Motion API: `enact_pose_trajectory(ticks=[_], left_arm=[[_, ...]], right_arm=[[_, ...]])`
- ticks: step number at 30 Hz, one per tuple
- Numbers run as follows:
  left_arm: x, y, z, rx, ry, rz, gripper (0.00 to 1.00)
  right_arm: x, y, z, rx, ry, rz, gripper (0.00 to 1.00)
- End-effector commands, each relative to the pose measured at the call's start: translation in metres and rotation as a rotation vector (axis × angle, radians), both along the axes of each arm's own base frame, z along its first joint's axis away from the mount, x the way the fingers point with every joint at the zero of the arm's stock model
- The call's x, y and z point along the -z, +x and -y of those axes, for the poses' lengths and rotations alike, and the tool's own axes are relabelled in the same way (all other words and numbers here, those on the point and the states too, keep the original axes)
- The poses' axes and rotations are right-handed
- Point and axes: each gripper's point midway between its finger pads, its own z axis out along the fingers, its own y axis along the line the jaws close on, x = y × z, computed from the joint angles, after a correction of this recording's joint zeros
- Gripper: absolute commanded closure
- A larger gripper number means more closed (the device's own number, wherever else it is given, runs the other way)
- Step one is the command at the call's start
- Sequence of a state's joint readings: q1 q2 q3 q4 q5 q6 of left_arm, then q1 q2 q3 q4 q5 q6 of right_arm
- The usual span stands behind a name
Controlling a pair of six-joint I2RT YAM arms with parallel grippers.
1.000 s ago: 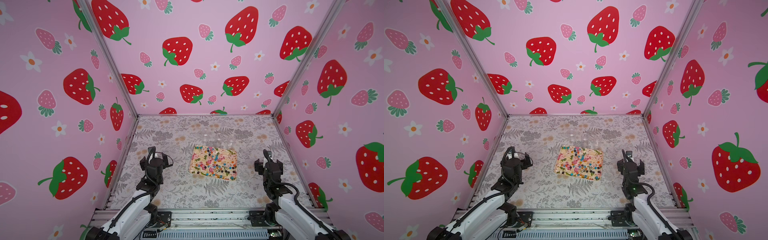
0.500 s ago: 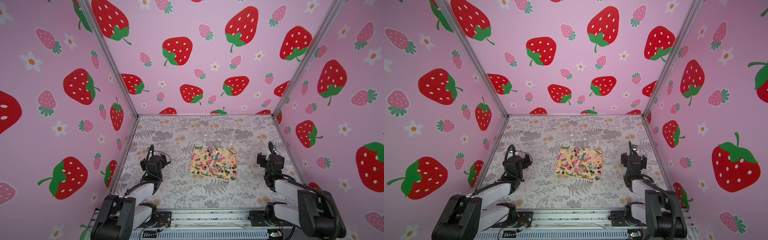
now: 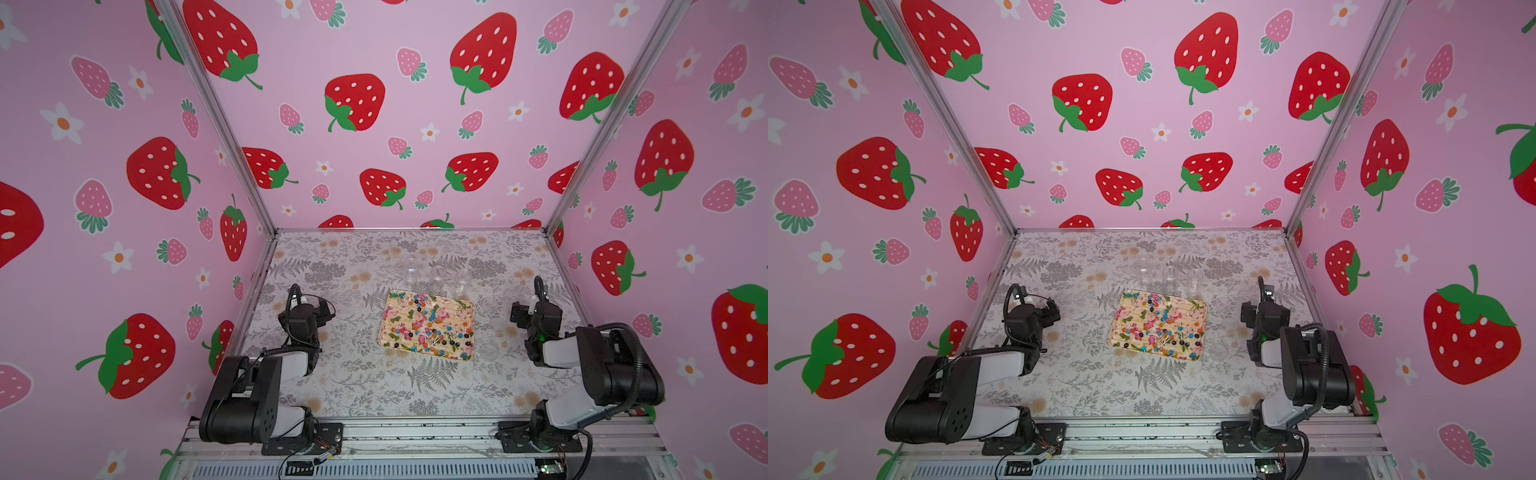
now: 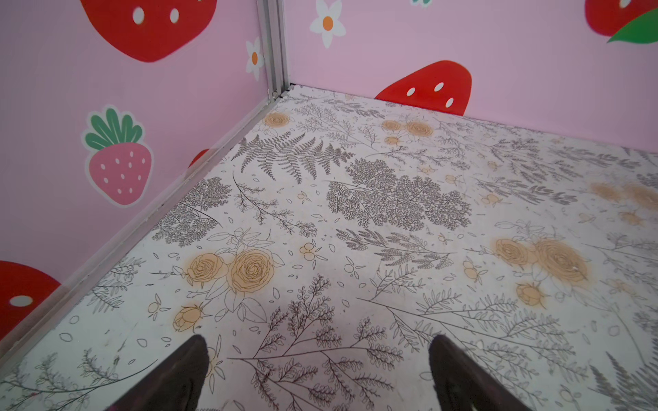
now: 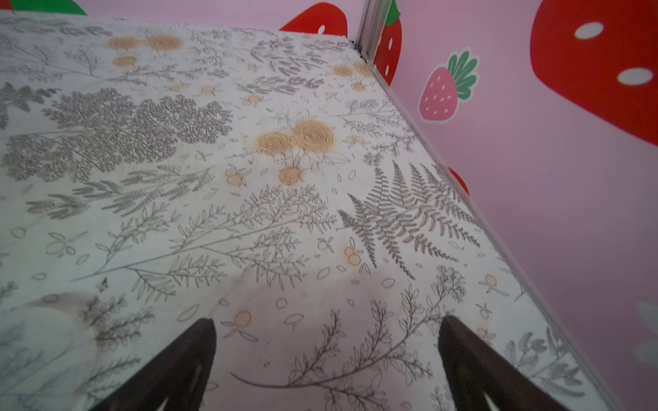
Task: Pour the candies out of the jar
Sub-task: Reset both arms
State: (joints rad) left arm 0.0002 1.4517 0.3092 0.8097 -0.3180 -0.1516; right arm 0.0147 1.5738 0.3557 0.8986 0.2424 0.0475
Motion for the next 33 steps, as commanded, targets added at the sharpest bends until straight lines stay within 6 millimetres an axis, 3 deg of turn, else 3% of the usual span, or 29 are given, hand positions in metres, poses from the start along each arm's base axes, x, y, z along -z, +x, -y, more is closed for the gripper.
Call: enact_pose_trajectory(ticks=[1,4,33], left_arm=[[-0.013,0.029,0.012,0.096,-0.010,0.056,0.01],[-0.008,0.040,0.029,0.190,0.008,-0.002,0.01],[-0.007,0.041,0.030,0.193,0.011,-0.019,0.01]], right_arm=[[-0.014,0.015,-0.006,-0.043,0.006,0.010,0.01],[-0.014,0.016,-0.006,-0.044,0.004,0.020,0.01],[-0.013,0.019,-0.010,-0.057,-0.018,0.001,0.01]])
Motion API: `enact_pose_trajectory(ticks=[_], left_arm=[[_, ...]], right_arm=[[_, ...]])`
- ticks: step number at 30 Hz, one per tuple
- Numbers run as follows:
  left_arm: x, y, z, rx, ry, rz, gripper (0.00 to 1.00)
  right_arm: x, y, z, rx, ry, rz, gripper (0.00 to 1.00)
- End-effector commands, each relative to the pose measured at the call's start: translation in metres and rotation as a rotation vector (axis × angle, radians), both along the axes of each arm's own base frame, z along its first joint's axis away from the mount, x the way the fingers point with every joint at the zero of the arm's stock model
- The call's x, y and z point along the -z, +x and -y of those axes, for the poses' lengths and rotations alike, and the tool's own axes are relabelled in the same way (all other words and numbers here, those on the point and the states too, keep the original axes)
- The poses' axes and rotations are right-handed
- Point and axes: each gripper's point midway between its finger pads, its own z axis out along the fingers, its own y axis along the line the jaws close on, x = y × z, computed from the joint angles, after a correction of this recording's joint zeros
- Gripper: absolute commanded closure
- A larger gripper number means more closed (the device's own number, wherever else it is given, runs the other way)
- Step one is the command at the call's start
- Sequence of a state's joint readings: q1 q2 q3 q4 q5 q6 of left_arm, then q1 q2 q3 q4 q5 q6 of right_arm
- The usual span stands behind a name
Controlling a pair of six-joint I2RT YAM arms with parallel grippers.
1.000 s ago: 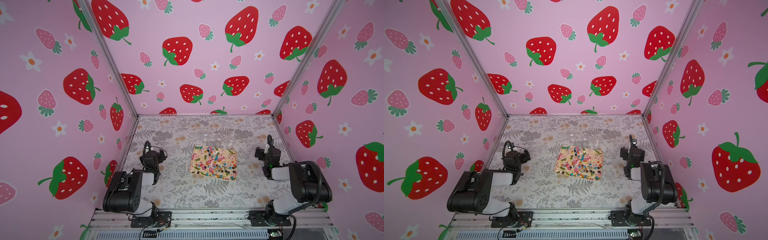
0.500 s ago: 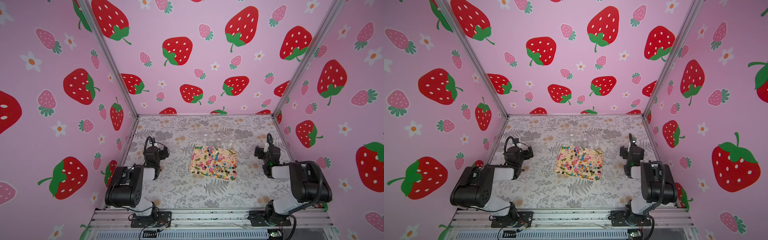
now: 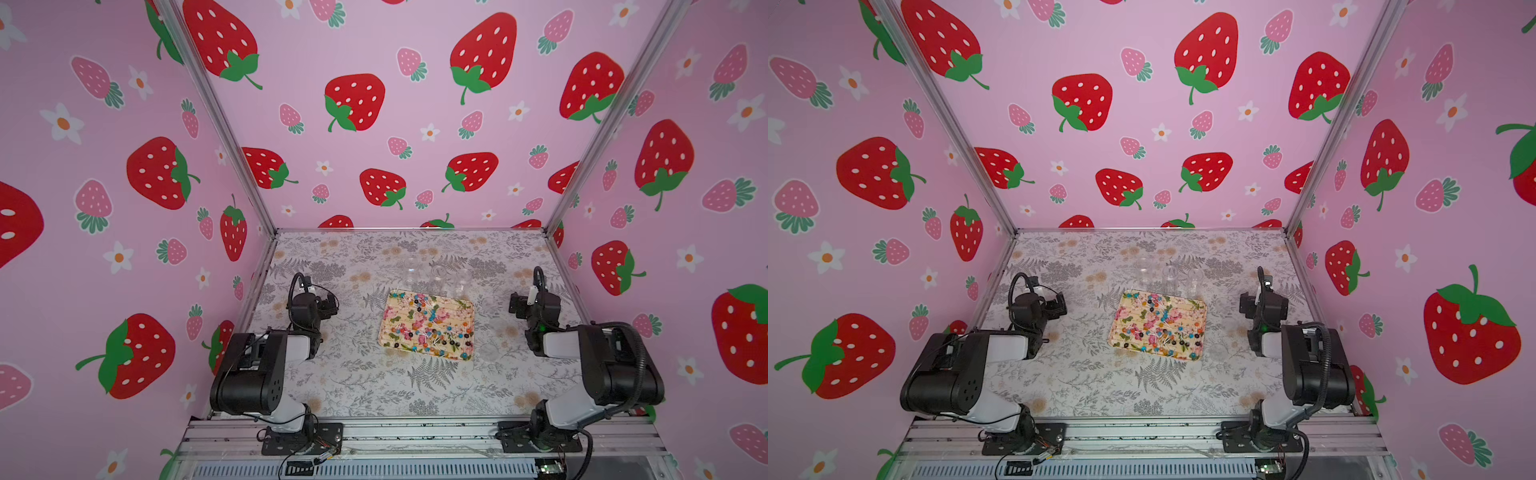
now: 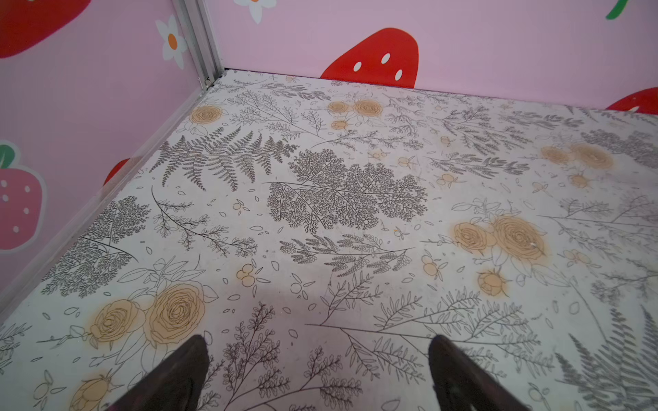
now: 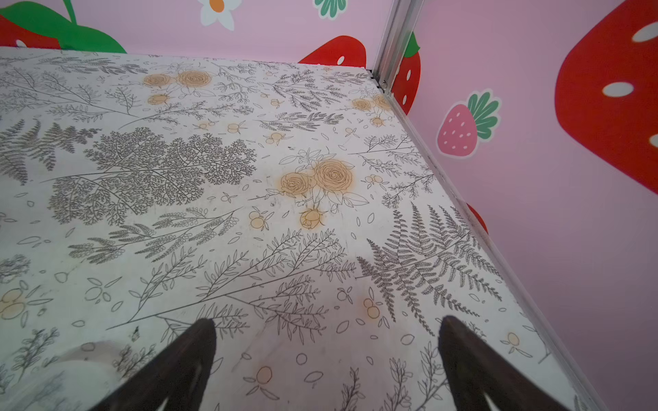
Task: Pour the candies out of the jar
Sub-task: Reset both arms
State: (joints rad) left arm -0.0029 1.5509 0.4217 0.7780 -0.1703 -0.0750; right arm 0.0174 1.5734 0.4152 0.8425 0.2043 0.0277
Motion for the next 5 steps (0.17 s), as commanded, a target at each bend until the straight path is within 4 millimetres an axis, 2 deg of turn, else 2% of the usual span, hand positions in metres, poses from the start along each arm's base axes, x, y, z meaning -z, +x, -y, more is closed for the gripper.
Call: enact_pose_trajectory(ticks=[1,5], left_arm=[[-0.0094,0.0087,0.0042,0.024,0.005,0.018,0.01],[-0.0114,0.0077,0.0042,0.025,0.006,0.029,0.01]], right_arm=[[-0.0041,0.0058,-0.0053,-0.022,-0.025,-0.004,0.01],[-0.0042,0.0063,-0.0074,-0.025,-0.034,-0.006,0.01]])
